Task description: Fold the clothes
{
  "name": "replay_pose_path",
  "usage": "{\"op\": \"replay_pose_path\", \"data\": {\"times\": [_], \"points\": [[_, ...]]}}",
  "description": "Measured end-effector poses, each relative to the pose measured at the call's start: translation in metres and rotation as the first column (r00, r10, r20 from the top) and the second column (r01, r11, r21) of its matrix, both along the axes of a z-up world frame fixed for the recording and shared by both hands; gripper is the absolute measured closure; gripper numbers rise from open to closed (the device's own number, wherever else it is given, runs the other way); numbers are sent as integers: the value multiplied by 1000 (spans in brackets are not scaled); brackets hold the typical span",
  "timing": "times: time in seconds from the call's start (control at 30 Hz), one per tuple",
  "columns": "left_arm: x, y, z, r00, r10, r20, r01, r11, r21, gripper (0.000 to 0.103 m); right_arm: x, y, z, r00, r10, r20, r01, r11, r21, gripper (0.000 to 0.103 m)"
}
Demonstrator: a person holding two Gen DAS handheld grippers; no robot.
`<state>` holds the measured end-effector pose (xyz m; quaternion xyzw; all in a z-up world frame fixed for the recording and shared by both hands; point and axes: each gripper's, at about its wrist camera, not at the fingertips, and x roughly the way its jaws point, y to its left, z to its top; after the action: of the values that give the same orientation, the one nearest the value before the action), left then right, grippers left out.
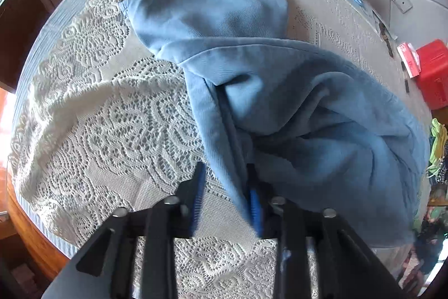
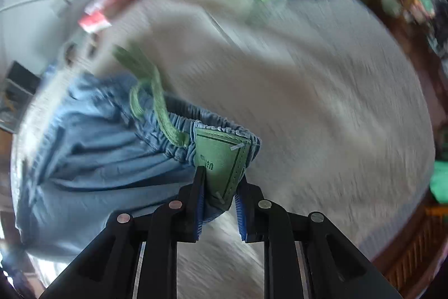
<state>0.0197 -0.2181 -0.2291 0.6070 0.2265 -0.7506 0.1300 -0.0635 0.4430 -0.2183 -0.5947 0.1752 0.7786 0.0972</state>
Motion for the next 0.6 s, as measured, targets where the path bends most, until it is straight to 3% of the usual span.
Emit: {"op": "replay_pose_path", "data": {"times": [0.13, 0.17, 0.23, 0.3, 0.4, 0.6], "points": [[-4, -8, 47, 995, -13, -95, 2, 993, -121, 39, 17, 20, -19, 997, -55, 48, 58, 997, -53, 72], [-6, -12, 60, 992, -15, -124, -4, 988, -154, 27, 17, 20, -15, 998, -54, 35, 56, 997, -52, 68], [-14, -20, 76, 987, -15, -162, -21, 976, -215, 16, 11, 19, -3, 999, -41, 7, 41, 999, -22, 66], [-38, -28, 75, 988, -10, -157, -27, 972, -233, 15, 3, 17, 13, 999, -26, -37, 27, 1000, 8, 62], [-52, -30, 60, 990, -19, -141, -6, 985, -175, 15, -14, 10, 25, 996, -1, -90, -2, 1000, -29, 58], [-79, -7, 13, 992, -111, -54, 102, 984, -149, 15, -69, -31, 23, 991, 69, -111, -82, 990, -113, 57]]}}
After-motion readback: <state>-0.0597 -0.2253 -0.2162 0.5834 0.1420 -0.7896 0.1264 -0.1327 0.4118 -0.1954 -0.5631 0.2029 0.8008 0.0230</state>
